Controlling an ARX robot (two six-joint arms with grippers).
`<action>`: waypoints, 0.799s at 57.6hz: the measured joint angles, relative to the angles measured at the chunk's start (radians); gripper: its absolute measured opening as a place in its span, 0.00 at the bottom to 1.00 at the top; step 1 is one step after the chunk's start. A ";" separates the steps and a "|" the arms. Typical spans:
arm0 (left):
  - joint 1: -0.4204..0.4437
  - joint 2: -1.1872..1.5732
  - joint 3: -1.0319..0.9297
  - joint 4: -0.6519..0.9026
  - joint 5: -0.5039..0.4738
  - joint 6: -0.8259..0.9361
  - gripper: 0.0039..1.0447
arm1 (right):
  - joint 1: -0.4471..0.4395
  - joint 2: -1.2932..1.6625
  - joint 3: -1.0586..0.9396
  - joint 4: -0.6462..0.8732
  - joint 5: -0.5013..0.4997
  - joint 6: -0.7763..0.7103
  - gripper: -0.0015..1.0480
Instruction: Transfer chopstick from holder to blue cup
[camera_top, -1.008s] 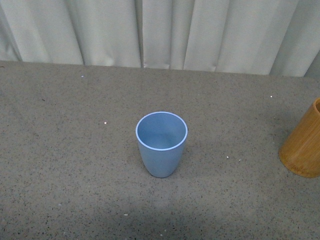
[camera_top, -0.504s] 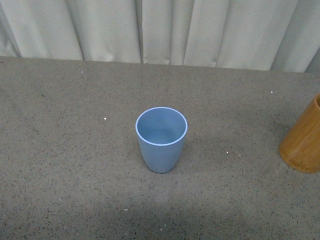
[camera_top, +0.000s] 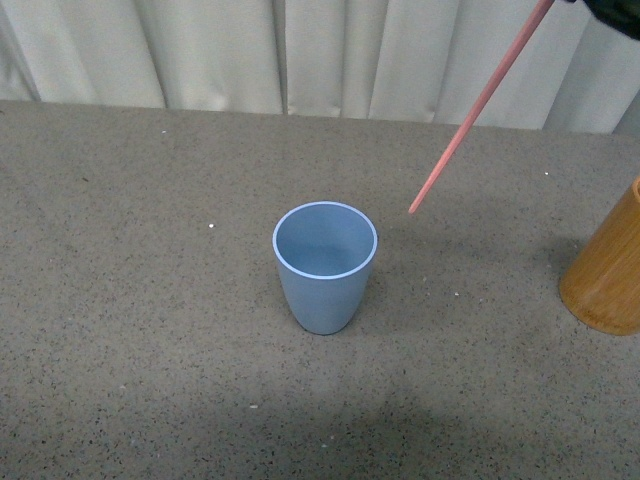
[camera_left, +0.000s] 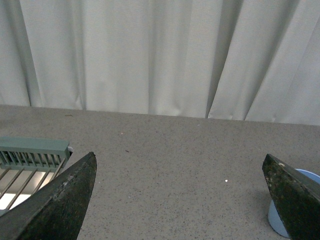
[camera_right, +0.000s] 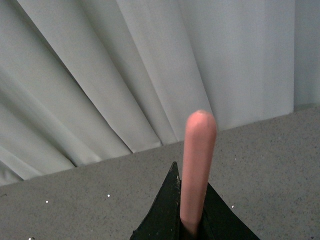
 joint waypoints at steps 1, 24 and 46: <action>0.000 0.000 0.000 0.000 0.000 0.000 0.94 | 0.004 0.006 0.001 0.000 0.002 0.003 0.02; 0.000 0.000 0.000 0.000 0.000 0.000 0.94 | 0.043 0.053 0.065 -0.013 0.025 0.031 0.02; 0.000 0.000 0.000 0.000 0.000 0.000 0.94 | 0.112 0.125 0.123 -0.025 0.051 0.042 0.02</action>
